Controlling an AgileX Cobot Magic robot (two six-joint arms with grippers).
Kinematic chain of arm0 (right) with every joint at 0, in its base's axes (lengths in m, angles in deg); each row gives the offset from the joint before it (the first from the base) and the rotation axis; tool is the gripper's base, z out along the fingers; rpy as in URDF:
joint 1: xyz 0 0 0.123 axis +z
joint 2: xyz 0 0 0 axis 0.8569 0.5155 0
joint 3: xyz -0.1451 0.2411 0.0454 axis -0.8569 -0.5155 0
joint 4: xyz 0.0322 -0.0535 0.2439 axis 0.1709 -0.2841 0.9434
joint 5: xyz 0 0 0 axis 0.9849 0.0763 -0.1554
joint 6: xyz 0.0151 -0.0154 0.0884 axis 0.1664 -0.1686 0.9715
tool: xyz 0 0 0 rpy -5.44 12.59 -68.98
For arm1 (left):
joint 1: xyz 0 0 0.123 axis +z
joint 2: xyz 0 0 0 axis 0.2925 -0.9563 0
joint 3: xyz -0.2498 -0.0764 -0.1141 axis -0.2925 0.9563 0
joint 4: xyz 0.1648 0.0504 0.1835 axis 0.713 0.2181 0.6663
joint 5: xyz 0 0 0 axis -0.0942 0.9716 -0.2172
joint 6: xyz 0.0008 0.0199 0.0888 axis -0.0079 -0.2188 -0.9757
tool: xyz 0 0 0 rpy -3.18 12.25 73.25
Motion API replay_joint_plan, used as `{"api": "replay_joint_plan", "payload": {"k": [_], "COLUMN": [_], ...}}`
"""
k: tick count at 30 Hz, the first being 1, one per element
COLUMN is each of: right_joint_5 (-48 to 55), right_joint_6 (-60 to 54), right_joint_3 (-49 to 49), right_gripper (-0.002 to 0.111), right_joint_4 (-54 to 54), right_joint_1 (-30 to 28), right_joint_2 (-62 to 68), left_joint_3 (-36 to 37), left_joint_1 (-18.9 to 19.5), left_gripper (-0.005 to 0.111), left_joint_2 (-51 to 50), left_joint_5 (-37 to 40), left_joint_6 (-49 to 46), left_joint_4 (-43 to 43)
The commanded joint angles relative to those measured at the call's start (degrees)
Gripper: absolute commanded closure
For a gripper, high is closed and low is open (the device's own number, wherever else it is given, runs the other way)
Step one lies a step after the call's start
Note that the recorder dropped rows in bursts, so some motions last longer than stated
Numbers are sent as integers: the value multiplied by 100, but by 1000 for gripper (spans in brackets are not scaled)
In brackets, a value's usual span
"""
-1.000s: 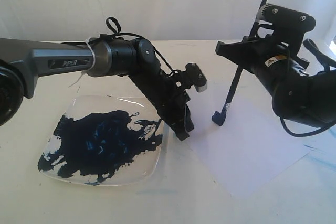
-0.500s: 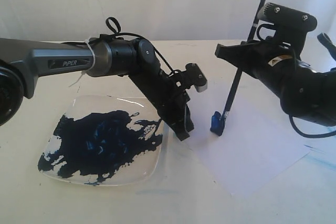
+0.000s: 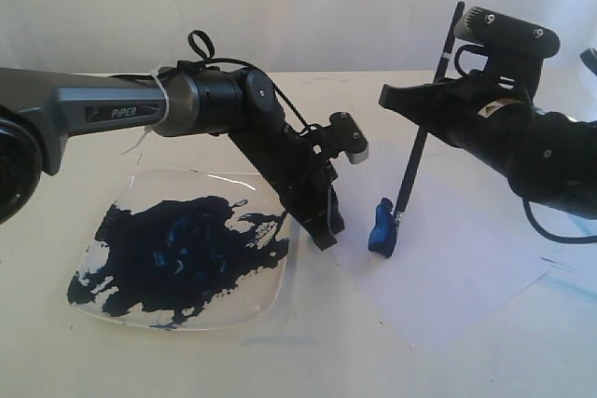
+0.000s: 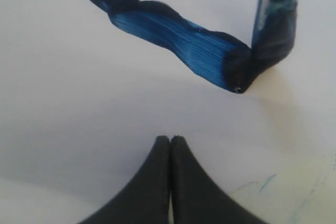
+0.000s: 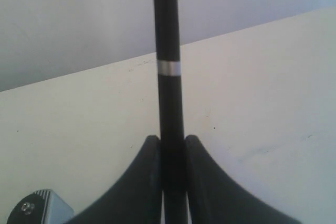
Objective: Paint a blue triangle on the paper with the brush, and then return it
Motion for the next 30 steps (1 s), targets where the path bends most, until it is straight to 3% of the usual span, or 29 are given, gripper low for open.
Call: {"api": "replay_joint_plan", "payload": {"k": [1,9,18,30], "right_joint_5": [165,152,94,-741], "right_joint_6": [-51,-51,-51,-46], "right_joint_3": [-46,-46,-46,-26], "right_gripper": [108,108,108,108], "right_joint_4": [-10,-103,-1048,-1649], "right_joint_1": [1,1,1,-273], "right_joint_2": [-134,-335,-735,-838], "left_joint_3": [-10,-10,-10,-10], "left_joint_1": [-22,-22,-22,-22], "left_gripper": [107,107,107,107], "left_joint_2": [-16,-16,-16,-16], "left_joint_5": [88,88,88,88], "left_joint_6": [17,17,17,17], "left_joint_4": [-74,-74,-74,-74]}}
